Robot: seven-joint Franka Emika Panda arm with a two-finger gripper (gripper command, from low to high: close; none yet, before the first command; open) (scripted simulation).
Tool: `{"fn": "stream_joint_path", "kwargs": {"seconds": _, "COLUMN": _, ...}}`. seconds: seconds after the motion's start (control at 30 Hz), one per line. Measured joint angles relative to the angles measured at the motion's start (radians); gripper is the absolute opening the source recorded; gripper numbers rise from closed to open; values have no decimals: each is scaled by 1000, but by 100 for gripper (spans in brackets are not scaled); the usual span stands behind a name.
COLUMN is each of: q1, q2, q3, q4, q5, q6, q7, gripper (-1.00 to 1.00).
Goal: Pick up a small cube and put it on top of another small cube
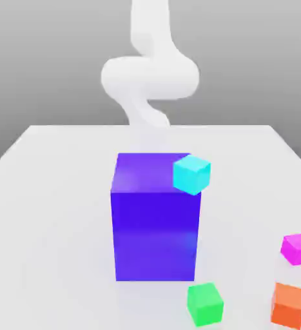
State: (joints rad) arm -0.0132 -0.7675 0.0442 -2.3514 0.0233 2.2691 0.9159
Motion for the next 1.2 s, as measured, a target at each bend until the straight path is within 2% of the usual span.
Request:
{"fn": "stream_joint_path", "kwargs": {"seconds": 0.43, "q1": -74, "q2": 177, "q3": 222, "q4": -268, "q5": 139, "q6": -162, "q7": 597, "gripper": 0}}
{"fn": "stream_joint_path", "kwargs": {"seconds": 0.5, "q1": -79, "q2": 213, "q3": 244, "q4": -309, "q5": 152, "q6": -134, "q7": 647, "gripper": 0}}
{"fn": "stream_joint_path", "kwargs": {"seconds": 0.6, "q1": -81, "q2": 279, "q3": 265, "q4": -371, "q5": 162, "q6": -21, "q7": 663, "gripper": 0}}
{"fn": "stream_joint_path", "kwargs": {"seconds": 0.63, "q1": -81, "q2": 296, "q3": 271, "q4": -388, "q5": 163, "q6": 11, "q7": 665, "gripper": -100}}
{"fn": "stream_joint_path", "kwargs": {"seconds": 0.87, "q1": -84, "q2": 298, "q3": 274, "q4": -389, "q5": 170, "q6": 16, "q7": 662, "gripper": -100}}
{"fn": "stream_joint_path", "kwargs": {"seconds": 1.03, "q1": -81, "q2": 217, "q3": 254, "q4": -300, "q5": 158, "q6": -155, "q7": 655, "gripper": -100}}
{"fn": "stream_joint_path", "kwargs": {"seconds": 1.2, "q1": -47, "q2": 362, "q3": 340, "q4": -203, "q5": 96, "q6": -120, "q7": 615, "gripper": -100}}
